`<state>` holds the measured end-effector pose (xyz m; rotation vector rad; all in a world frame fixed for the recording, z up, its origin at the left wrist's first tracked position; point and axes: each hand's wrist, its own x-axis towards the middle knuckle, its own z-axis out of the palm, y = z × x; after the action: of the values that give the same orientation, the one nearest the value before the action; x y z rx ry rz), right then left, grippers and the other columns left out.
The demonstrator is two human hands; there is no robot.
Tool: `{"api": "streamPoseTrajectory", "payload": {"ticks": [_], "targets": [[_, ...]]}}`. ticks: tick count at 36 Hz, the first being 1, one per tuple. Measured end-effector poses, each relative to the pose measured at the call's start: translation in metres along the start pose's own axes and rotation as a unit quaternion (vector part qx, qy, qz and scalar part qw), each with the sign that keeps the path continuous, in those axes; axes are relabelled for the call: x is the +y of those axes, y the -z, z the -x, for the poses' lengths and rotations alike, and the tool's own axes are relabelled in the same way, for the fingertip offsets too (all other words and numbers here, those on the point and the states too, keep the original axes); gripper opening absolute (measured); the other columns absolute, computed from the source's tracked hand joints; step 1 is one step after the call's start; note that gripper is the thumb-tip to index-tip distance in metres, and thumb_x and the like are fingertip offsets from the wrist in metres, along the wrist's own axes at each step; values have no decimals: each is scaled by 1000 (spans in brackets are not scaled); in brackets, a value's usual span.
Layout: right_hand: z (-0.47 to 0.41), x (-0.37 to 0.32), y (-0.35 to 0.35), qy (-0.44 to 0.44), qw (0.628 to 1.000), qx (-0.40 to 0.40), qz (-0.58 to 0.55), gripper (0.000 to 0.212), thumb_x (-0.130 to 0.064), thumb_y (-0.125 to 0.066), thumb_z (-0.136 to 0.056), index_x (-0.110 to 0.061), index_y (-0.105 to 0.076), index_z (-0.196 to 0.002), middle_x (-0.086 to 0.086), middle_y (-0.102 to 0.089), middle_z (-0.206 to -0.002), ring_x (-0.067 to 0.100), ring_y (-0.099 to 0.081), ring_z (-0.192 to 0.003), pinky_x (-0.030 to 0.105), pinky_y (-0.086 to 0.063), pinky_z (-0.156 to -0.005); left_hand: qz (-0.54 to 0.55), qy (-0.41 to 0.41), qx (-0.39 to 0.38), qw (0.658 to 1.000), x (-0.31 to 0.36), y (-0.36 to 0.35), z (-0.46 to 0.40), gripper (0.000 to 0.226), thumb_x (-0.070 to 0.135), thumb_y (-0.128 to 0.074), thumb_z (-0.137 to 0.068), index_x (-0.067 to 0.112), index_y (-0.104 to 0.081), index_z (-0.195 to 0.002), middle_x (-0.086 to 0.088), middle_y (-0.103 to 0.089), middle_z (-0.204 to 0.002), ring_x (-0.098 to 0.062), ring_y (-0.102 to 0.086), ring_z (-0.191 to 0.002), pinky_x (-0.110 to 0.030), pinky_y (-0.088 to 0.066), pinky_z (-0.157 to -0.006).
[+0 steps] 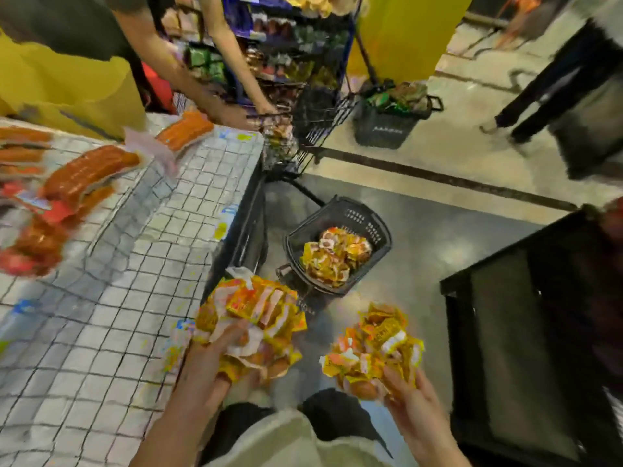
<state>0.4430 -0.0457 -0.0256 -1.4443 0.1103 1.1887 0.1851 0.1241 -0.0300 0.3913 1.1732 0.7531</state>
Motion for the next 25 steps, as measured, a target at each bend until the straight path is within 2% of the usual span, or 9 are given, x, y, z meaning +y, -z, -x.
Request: {"api": "streamPoseTrajectory", "payload": {"ticks": [2, 5, 7, 12, 14, 17, 19, 22, 25], "targets": [[-3, -4, 2, 4, 1000, 23, -14, 49, 3, -57, -92, -14, -58, -138, 10, -78, -108, 23, -77, -84, 32, -60, -56, -4, 10, -20, 1000, 8, -16, -18, 66, 27, -89, -54, 14, -72, -116, -16, -74, -112, -33, -74, -97, -41, -60, -66], [-11, -6, 9, 5, 998, 60, -30, 46, 3, -55, -95, -13, -59, -138, 8, -78, -105, 21, -77, -85, 31, -61, -59, -25, 4, -52, 998, 15, -40, -43, 59, 19, -83, -68, 13, -68, -125, -17, -71, -120, -34, -70, -109, -43, -60, -77], [-20, -8, 13, -1, 997, 69, -43, 46, 4, -54, -96, -14, -59, -137, 8, -78, -106, 22, -77, -86, 32, -61, -59, -33, 10, -50, 998, 17, -55, -59, 56, 16, -81, -69, 12, -68, -124, -17, -71, -119, -33, -70, -108, -41, -60, -76], [-56, -30, 13, -7, 995, 87, -47, 52, 2, -56, -97, -20, -54, -144, 15, -71, -127, 33, -71, -109, 41, -62, -77, -67, 43, -44, 996, 16, -93, -100, 45, 9, -75, -76, 14, -69, -120, -13, -74, -114, -28, -73, -101, -40, -62, -73], [-78, -42, 13, -13, 995, 85, -56, 52, 3, -58, -97, -20, -54, -144, 15, -72, -123, 32, -74, -103, 36, -63, -70, -79, 47, -29, 995, 13, -110, -118, 44, 11, -75, -75, 12, -70, -119, -13, -75, -112, -25, -74, -96, -37, -62, -68], [-124, -61, 19, -33, 994, 85, -64, 51, 4, -59, -96, -17, -55, -143, 15, -76, -113, 27, -76, -89, 30, -61, -58, -98, 61, 1, 993, 3, -137, -156, 41, 9, -73, -81, 9, -68, -122, -16, -73, -115, -29, -73, -99, -41, -61, -75], [-153, -70, 18, -45, 992, 97, -73, 52, 6, -58, -95, -15, -55, -143, 15, -76, -112, 28, -75, -92, 29, -61, -57, -104, 61, 15, 993, -2, -150, -174, 40, 9, -74, -81, 11, -69, -120, -15, -73, -115, -30, -72, -100, -42, -60, -76], [-210, -80, 27, -72, 989, 100, -79, 51, 7, -54, -96, -13, -54, -143, 22, -67, -128, 36, -67, -103, 31, -63, -61, -111, 73, 50, 990, -14, -172, -212, 49, 16, -84, -66, 12, -73, -114, -15, -74, -113, -28, -74, -96, -39, -60, -67], [-273, -90, 30, -88, 991, 92, -50, 46, 5, -54, -97, -11, -55, -140, 24, -65, -132, 43, -64, -115, 48, -60, -87, -119, 88, 64, 987, -31, -193, -255, 57, 21, -91, -61, 13, -73, -115, -16, -73, -116, -32, -72, -102, -48, -59, -76]]}}
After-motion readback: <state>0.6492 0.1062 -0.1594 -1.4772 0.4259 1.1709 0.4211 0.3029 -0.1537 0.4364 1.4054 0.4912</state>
